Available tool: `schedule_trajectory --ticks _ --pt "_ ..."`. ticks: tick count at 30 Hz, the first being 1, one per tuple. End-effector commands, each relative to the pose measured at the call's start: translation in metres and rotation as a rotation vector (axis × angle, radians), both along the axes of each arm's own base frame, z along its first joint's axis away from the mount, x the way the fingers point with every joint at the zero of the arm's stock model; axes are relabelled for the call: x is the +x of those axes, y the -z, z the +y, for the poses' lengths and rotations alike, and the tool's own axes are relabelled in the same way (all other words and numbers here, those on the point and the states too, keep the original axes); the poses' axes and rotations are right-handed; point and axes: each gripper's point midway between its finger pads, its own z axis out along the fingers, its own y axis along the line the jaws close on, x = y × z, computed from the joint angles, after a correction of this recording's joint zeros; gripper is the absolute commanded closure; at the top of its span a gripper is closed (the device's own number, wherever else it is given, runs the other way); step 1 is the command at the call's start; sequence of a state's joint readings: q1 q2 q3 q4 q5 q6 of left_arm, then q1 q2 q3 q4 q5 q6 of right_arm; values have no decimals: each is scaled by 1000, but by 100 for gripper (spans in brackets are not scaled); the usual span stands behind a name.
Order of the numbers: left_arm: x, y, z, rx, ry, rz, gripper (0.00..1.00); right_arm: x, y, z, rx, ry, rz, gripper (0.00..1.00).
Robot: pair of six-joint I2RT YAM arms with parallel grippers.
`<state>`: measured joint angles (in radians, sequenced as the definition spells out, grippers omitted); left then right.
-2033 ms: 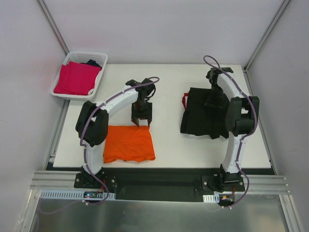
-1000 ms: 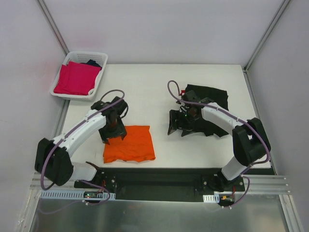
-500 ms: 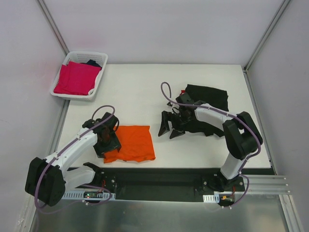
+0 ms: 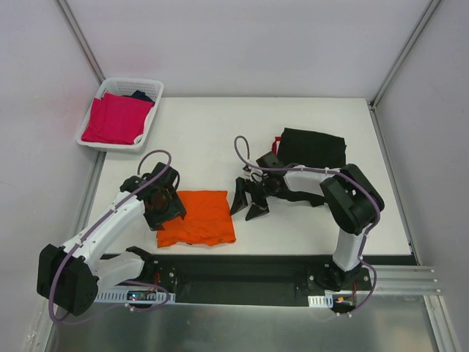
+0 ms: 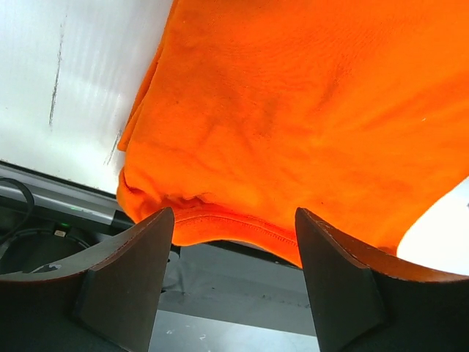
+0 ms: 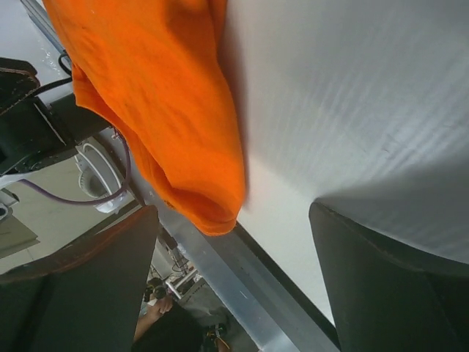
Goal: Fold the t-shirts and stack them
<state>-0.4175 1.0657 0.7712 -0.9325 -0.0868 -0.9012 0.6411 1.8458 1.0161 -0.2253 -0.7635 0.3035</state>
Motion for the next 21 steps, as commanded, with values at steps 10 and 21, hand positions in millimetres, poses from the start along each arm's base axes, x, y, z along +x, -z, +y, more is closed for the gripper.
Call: schedule_trajectory --ticks 10,21 --pt "-9 16 -18 -36 10 215 34 -1 30 48 37 -18 -4 11" --pt "-25 13 -13 -40 29 229 34 1 29 97 82 -39 -23 13"
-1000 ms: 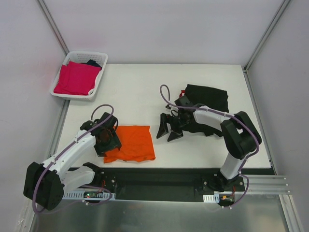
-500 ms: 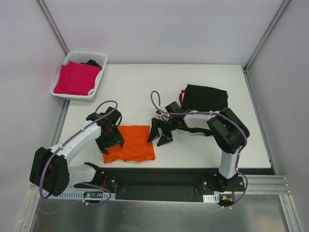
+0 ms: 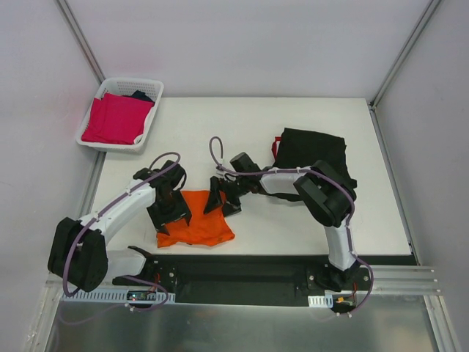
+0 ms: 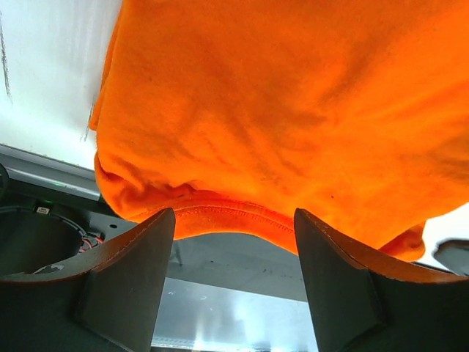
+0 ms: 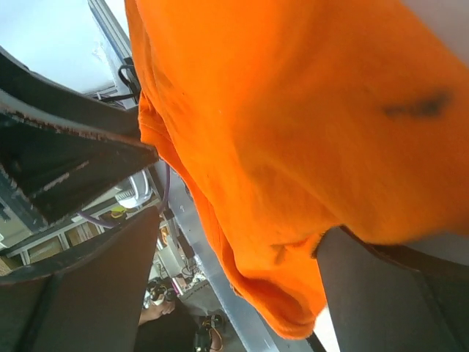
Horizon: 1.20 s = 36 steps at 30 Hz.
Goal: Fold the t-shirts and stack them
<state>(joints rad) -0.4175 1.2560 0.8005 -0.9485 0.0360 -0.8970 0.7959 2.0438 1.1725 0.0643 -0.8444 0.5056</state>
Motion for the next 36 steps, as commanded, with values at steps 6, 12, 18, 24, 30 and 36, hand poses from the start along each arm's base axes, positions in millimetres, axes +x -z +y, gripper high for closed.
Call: schedule_trajectory --ticks 6,12,18,24,30,36 --pt "-19 1 9 13 -1 27 33 -1 37 5 -104 26 -30 65" --pt "-18 2 12 27 -7 13 33 -2 42 -9 -191 23 -54 99" --pt "-15 -1 12 26 -1 3 33 -1 41 -31 -293 31 -94 99" --pt "-9 -2 20 69 15 -26 31 -1 34 -46 -322 44 -114 99" --pt "4 5 20 66 -5 -77 21 2 39 -61 -349 72 -100 99" --pt "14 13 31 75 -26 -103 21 8 41 -84 -379 102 -83 99"
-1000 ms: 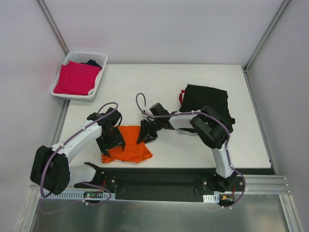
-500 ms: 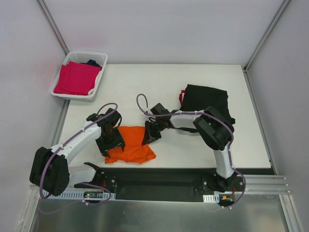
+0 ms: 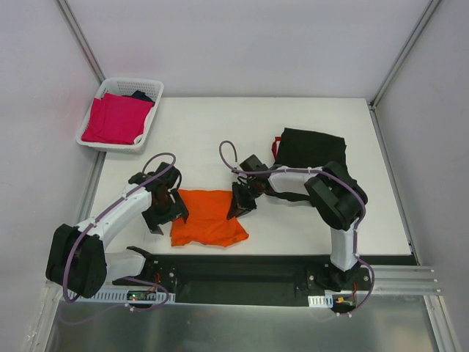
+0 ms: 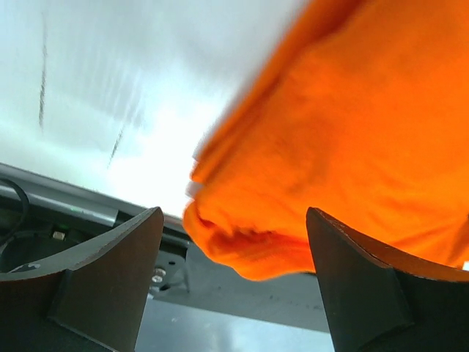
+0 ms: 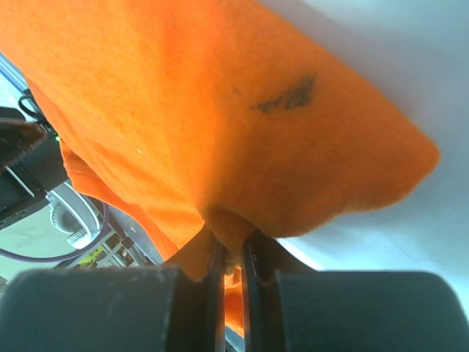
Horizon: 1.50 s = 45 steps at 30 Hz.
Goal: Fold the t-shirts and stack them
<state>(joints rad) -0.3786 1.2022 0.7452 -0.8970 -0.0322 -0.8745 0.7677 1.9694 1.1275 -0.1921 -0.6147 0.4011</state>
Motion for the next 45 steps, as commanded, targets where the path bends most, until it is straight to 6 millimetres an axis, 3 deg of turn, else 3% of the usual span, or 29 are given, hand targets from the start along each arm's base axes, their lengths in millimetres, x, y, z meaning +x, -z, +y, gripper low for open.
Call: schedule_trajectory --ticks 1,7,12,17,21,29,34,42,44,45 --pt "11 6 13 26 -10 -36 21 6 9 -34 -103 17 -32 99" --pt "32 11 3 -30 22 -63 21 18 8 -54 -117 33 -19 99" --pt "60 25 -25 -158 73 -131 21 25 5 -63 -123 27 -5 99" --pt "73 43 -44 -249 82 -129 22 27 -1 -64 -124 11 -1 99" --pt "92 41 -54 -289 101 -177 23 25 -2 -68 -131 5 15 99" --pt "126 17 -85 -440 121 -288 28 21 2 -71 -137 -23 39 99" --pt "125 19 -90 -475 88 -290 31 22 2 -74 -134 -25 40 99" --pt "103 38 -82 -451 67 -236 33 22 3 -79 -141 -33 46 99" --pt "97 40 -81 -455 55 -222 38 22 3 -81 -141 -31 47 99" --pt "94 41 -80 -458 51 -217 57 22 4 -81 -143 -31 47 99"
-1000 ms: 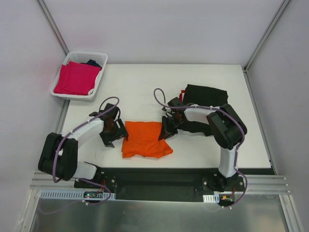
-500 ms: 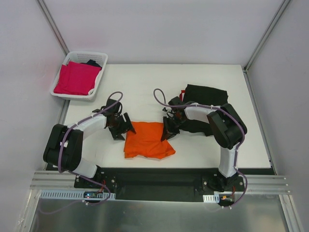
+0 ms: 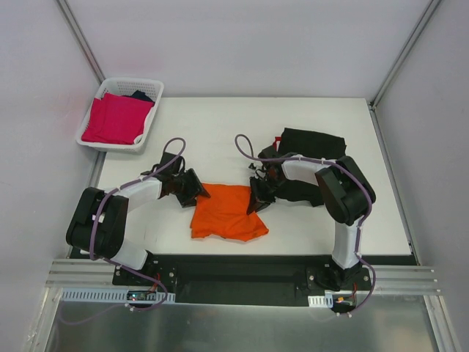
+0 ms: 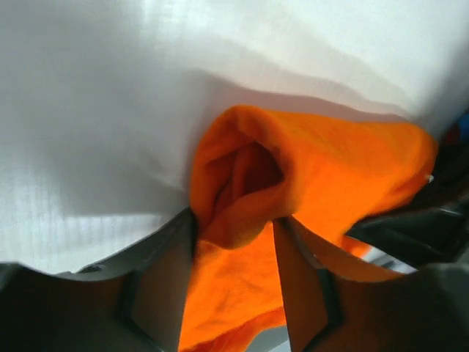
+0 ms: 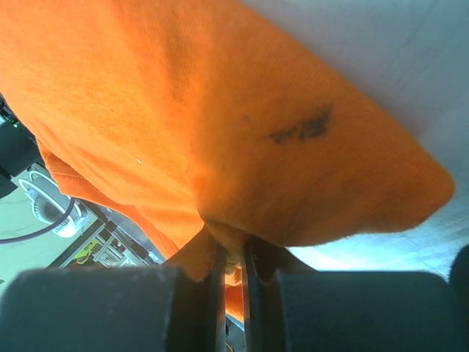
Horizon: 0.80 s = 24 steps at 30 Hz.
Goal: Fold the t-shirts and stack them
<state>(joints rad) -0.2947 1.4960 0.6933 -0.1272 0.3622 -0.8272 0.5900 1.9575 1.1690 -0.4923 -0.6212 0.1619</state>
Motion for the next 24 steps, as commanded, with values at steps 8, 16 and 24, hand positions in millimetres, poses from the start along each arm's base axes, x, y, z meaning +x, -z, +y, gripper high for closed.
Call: schedule_trajectory --ticks 8,16,24 --pt "-36 23 13 45 -11 88 100 1 7 -11 -47 -17 -9 99" --pt "-4 -23 11 62 1 -38 100 15 -5 -16 -71 10 -69 99" --pt "22 -70 -8 46 64 -130 100 49 -50 -20 -50 53 -181 99"
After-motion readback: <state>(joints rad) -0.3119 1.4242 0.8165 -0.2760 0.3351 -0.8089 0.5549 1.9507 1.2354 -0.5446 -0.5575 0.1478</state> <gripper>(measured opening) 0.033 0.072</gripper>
